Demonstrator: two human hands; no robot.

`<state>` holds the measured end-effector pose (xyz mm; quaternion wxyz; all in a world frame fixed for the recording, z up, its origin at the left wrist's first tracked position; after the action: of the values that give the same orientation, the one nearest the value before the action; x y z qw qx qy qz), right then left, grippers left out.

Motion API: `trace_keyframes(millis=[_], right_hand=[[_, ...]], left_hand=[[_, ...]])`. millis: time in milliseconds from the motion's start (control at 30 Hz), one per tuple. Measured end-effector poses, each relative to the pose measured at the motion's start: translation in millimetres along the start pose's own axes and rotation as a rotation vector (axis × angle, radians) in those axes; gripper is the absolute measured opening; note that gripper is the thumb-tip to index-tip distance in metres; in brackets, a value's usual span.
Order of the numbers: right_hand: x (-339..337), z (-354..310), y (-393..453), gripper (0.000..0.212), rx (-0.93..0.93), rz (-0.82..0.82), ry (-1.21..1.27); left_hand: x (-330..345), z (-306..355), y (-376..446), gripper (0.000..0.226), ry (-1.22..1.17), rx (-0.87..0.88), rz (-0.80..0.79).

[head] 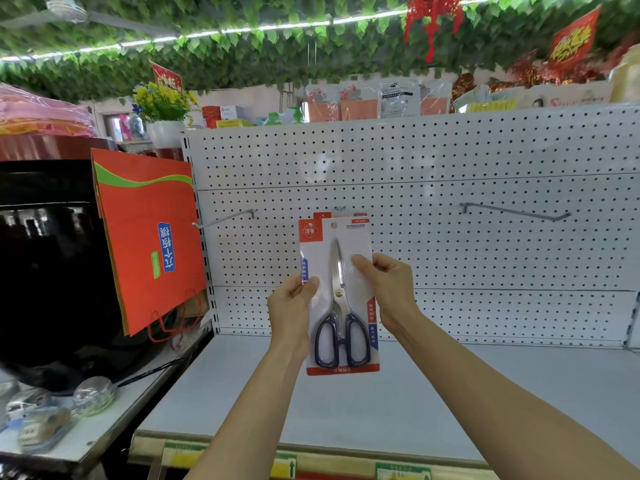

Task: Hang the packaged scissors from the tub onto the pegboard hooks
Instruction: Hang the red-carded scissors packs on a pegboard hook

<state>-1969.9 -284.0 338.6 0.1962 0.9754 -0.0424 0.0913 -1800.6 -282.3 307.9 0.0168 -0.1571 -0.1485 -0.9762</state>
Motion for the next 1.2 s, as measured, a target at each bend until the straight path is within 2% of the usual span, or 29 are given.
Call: trace_keyframes(millis=[367, 500, 767, 1067, 1200], right_hand=[[-2, 9, 14, 0.017, -0.01, 0.04, 0.012], [-2, 9, 18, 0.027, -0.023, 0.062, 0.009], [-3, 12, 20, 0.022, -0.054, 0.054, -0.024], [-8, 16, 26, 0.036, -0.075, 0.051, -0.034], [-9, 22, 32, 0.028, -0.061, 0.053, -0.019]], left_hand=[[2, -9, 19, 0.009, -0.009, -0.005, -0.015], [3, -9, 25, 0.013, -0.026, 0.008, -0.033], [2, -12, 26, 0.012, -0.041, 0.036, -0.067], [3, -20, 33, 0.01, -0.022, 0.022, -0.045], [2, -24, 39, 0.008, 0.006, 0.028, -0.043]])
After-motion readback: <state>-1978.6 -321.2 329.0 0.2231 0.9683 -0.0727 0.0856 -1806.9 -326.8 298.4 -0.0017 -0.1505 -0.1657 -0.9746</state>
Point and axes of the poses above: each hand's wrist, its own y-axis towards the middle knuckle, its own x-axis out of the palm, z = x × y, the point moved 5 cm from there along y, towards the middle knuckle, and after that the axes turned 9 degrees about -z, right-handed, at the moved point
